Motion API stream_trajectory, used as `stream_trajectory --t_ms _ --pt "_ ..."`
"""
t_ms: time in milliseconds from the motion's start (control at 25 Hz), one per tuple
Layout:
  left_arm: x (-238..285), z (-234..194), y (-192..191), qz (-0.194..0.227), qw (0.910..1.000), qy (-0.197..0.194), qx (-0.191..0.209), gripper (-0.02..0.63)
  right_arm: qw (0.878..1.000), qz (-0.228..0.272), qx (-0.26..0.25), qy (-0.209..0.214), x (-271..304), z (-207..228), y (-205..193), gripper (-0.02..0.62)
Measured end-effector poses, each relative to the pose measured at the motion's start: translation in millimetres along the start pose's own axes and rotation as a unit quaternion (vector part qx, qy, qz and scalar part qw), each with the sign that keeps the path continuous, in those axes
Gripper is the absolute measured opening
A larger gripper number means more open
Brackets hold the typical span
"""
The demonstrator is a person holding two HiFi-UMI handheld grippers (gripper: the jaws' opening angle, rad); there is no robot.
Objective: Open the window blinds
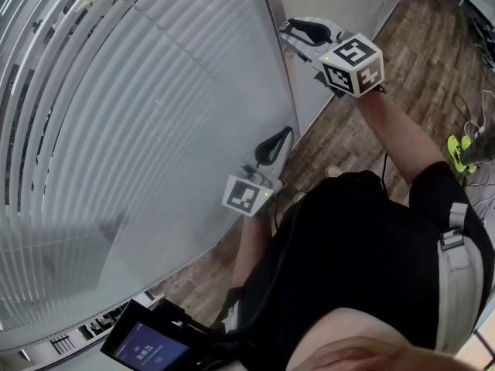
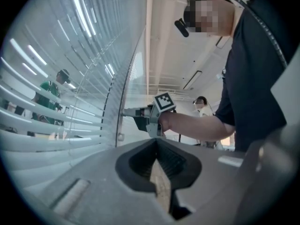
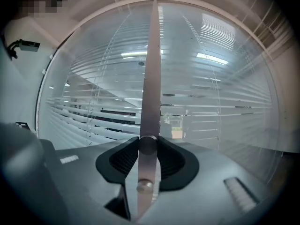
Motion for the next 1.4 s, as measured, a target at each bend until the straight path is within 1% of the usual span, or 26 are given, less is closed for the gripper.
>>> stream_trajectory --t_ms 160,240,520,720,920,1040,1080,1160,1280,1320,1400 --pt "0 1 1 -0.001 1.0000 0.000 0.000 0.003 0.999 -0.002 0.050 0.000 -1 2 2 0.127" --pt "0 1 1 0.000 1.0000 -0.001 0.000 0.003 0.998 -0.003 0.064 -0.004 -1 1 2 0.127" --pt "0 1 -1 -0.001 1.0000 -0.003 0.000 0.003 0.998 0.001 0.064 -0.005 0 -1 1 0.127" --pt "1 2 -2 -0.004 0.9999 -0.011 -0.001 0.003 0.998 0.012 0.059 -0.009 0 0 2 0.132" --pt "-1 1 0 0.001 0.9999 -0.006 -0.013 0.003 0.998 0.039 0.041 -0.004 -13 -5 0 0.173" --pt "2 -2 5 0.004 0.9999 -0.005 -0.013 0.003 0.996 0.074 0.044 0.019 -29 -7 -3 0.175" --pt "3 -2 6 0.003 0.9999 -0.005 -0.014 0.003 0.995 0.087 0.045 0.032 -35 -10 -4 0.156" --pt "7 -2 7 0.002 0.9999 -0.006 -0.014 0.003 0.991 0.109 0.039 0.058 -48 -18 -8 0.092" --pt "9 -3 10 0.003 0.9999 -0.010 -0.008 0.003 0.988 0.127 0.008 0.085 -64 -37 -16 0.025" --pt "11 -4 11 0.003 0.9999 -0.012 -0.005 0.003 0.988 0.128 -0.004 0.091 -69 -44 -20 0.011" --pt "16 -6 10 0.003 0.9999 -0.015 -0.001 0.003 0.987 0.123 -0.018 0.105 -77 -53 -32 0.006"
Point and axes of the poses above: the fingertips, and each gripper's own axes: x forward along the fingers, z to its right, y out of its top, the point moved 8 cm from there along -x, backward along the fingers, and after that the axes turned 12 degrees about -x, right-handed, at the moved point
